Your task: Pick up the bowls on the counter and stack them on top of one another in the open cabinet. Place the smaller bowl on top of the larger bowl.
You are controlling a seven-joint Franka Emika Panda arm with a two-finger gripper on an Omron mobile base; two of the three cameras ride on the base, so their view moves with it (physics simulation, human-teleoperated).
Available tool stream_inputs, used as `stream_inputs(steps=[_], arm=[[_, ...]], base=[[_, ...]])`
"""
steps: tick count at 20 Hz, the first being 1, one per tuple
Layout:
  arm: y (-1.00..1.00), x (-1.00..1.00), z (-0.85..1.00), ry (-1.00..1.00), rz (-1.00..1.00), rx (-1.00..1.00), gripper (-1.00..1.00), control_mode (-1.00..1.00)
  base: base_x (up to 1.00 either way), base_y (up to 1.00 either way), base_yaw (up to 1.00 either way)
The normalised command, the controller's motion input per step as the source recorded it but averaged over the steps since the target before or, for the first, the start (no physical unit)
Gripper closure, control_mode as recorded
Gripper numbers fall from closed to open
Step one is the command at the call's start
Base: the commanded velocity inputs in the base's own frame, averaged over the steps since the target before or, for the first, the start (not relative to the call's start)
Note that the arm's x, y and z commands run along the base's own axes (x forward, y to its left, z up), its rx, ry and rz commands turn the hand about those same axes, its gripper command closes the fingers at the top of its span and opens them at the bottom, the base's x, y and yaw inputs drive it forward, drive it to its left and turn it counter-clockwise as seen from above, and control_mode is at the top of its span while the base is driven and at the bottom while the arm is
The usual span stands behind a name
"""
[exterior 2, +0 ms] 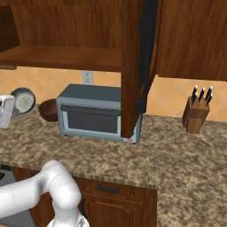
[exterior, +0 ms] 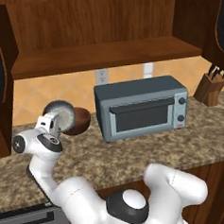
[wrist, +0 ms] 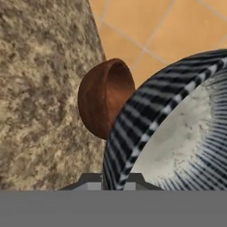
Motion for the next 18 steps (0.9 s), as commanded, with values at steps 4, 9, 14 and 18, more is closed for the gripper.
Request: stream_inputs(steps=[4,9,14,18], arm=[[-0.69,0.53,0.52,-0.07,0.0,0.17,1.0,-1.0],[-0.28,0.57,0.16,0.1,0.0,0.07,1.0,-1.0],[-0.05,0.3,0.0,0.15,0.0,0.0,1.0,-1.0],[0.0,0.0,-0.21,0.05,0.0,-0.02,1.0,-1.0]], base=[[0.0,0.0,0.0],[0.0,0.0,0.0],[0.0,0.0,0.0],[0.0,0.0,0.0]])
